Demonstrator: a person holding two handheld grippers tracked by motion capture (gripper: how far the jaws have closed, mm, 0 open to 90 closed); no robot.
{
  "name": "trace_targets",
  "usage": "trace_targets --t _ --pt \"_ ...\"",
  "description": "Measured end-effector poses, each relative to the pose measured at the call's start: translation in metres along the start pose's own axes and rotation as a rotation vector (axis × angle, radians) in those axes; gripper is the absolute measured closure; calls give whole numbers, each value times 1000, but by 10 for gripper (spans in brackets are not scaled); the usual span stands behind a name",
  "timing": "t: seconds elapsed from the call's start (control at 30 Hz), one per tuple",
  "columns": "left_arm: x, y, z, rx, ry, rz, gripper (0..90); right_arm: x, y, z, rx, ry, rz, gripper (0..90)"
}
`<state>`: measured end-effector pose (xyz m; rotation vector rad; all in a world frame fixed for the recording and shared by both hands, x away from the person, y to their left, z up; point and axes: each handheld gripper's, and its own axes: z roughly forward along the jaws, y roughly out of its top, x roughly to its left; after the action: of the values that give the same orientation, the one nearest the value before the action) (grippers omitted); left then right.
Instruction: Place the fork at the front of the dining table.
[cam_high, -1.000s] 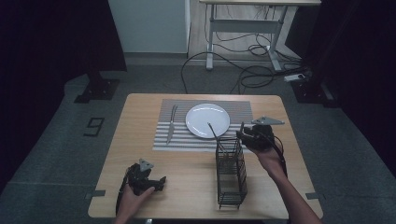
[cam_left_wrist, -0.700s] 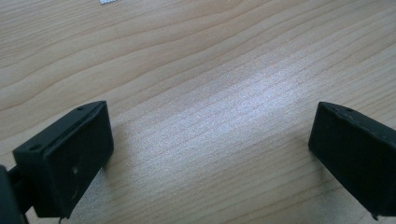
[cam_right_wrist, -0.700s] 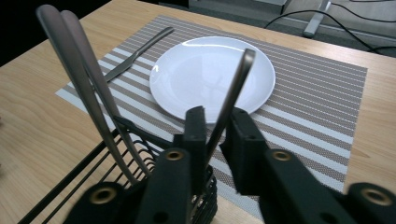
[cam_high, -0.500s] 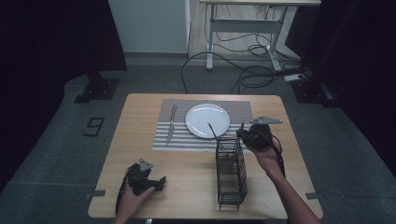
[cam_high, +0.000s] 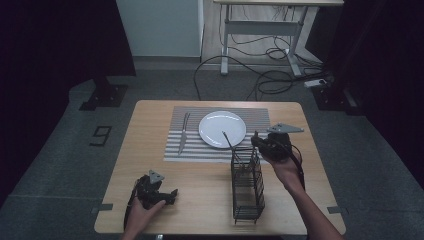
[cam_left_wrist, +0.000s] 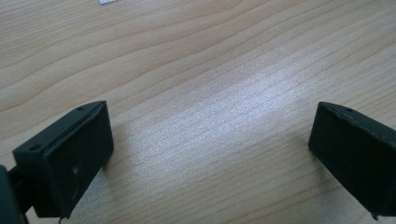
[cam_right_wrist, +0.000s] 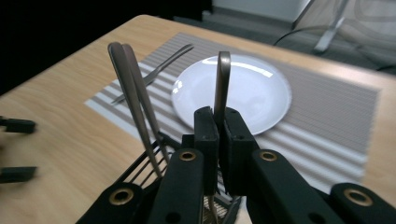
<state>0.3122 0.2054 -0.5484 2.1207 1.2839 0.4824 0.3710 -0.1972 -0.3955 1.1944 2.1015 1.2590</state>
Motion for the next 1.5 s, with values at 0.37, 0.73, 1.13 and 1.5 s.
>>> trace_targets --t 0.37,0.73,1.13,1.5 --pt "0 0 0 0 -1 2 0 0 16 -25 -58 19 1 864" --pt "0 0 0 0 -1 1 0 0 29 -47 -118 14 -6 864" --pt "0 0 0 0 -1 1 0 -12 40 -71 -166 -21 3 865" --pt "0 0 0 0 0 0 0 -27 45 -91 -182 -67 8 864"
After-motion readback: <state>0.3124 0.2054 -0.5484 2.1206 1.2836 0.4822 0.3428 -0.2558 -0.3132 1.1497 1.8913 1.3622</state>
